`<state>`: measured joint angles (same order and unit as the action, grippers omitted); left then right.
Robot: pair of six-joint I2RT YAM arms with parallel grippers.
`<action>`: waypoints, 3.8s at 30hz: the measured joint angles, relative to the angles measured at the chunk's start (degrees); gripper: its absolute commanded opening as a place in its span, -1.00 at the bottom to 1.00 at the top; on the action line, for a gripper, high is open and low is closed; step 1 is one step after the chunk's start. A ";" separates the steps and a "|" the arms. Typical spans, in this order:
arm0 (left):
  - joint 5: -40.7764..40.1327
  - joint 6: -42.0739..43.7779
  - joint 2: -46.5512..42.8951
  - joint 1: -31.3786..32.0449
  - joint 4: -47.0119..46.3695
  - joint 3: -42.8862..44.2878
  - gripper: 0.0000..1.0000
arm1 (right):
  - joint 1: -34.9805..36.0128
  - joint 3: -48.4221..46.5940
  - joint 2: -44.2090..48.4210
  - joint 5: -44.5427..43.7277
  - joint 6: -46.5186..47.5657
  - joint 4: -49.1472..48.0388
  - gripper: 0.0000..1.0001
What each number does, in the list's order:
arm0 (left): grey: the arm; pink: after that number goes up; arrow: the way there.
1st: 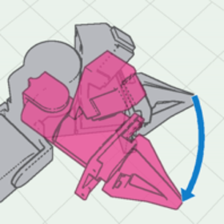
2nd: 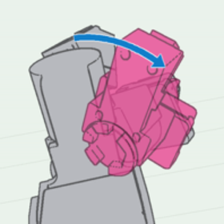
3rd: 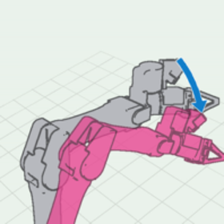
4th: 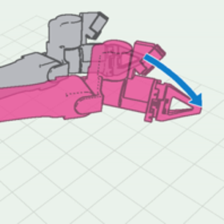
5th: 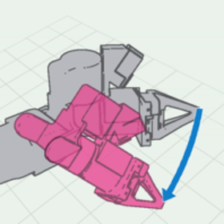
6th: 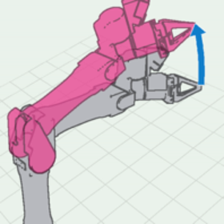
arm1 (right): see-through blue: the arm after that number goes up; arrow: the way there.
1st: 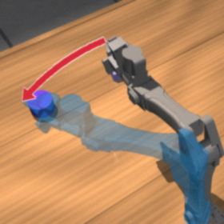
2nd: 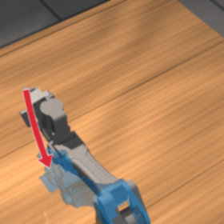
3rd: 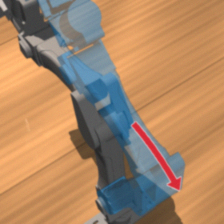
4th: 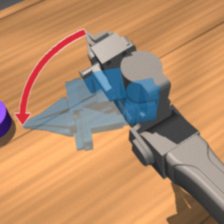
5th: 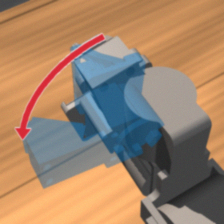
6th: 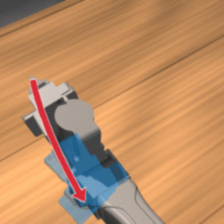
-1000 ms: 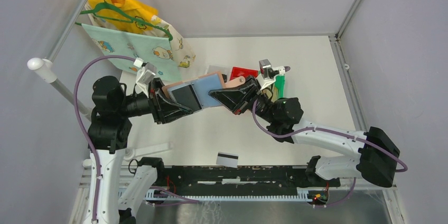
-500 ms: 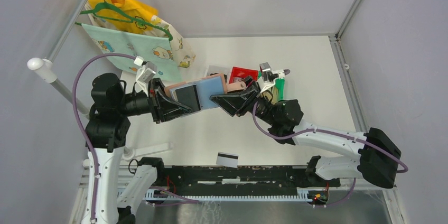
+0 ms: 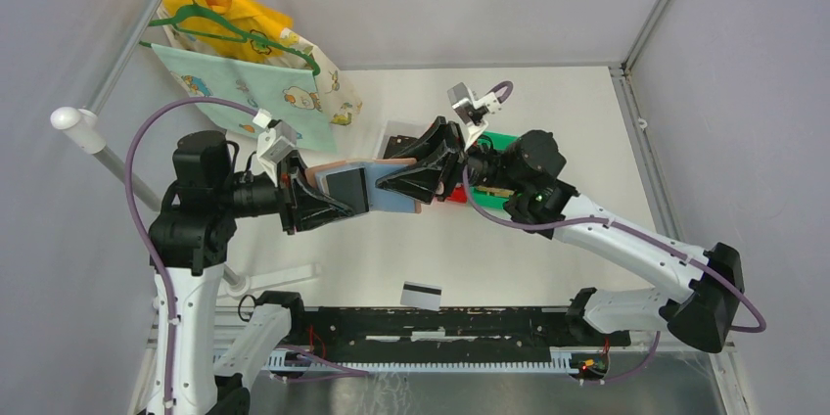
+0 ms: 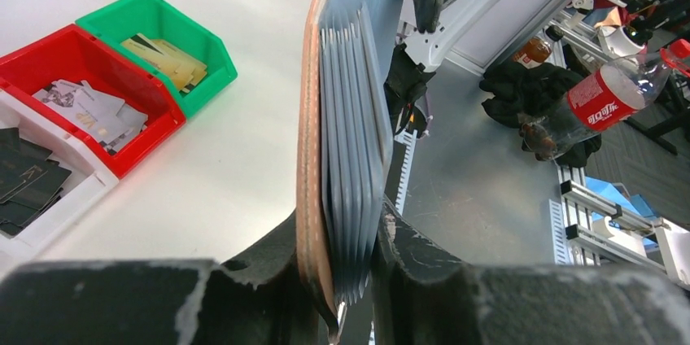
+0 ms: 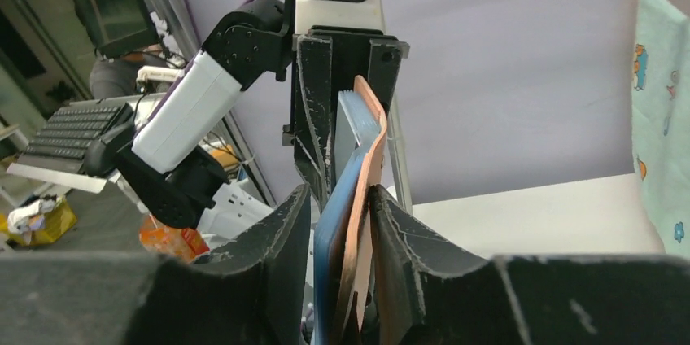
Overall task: Take the credit cards out of the card holder
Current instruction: Remove the credit card from the card holder.
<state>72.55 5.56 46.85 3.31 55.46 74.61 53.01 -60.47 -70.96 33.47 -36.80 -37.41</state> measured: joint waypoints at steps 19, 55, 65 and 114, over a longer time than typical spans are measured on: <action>0.20 1.77 0.09 0.00 0.92 1.01 0.08 | -0.15 -1.66 -2.05 3.21 1.79 7.76 -1.00; 7.63 -10.21 -0.15 -0.02 -9.90 -2.38 -0.89 | 4.15 16.15 -1.64 -8.11 -15.54 -26.36 -0.15; -5.51 -8.74 0.33 0.00 -7.17 -2.34 -0.91 | -2.86 16.35 7.39 -12.81 -10.62 -15.19 0.37; -2.29 -6.80 2.60 -0.79 -4.07 -1.05 -0.80 | 0.68 4.42 -8.37 4.02 -14.19 -8.13 -0.28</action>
<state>70.26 -1.23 49.45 2.52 51.40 73.56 53.69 -56.05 -79.33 37.50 -50.98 -45.54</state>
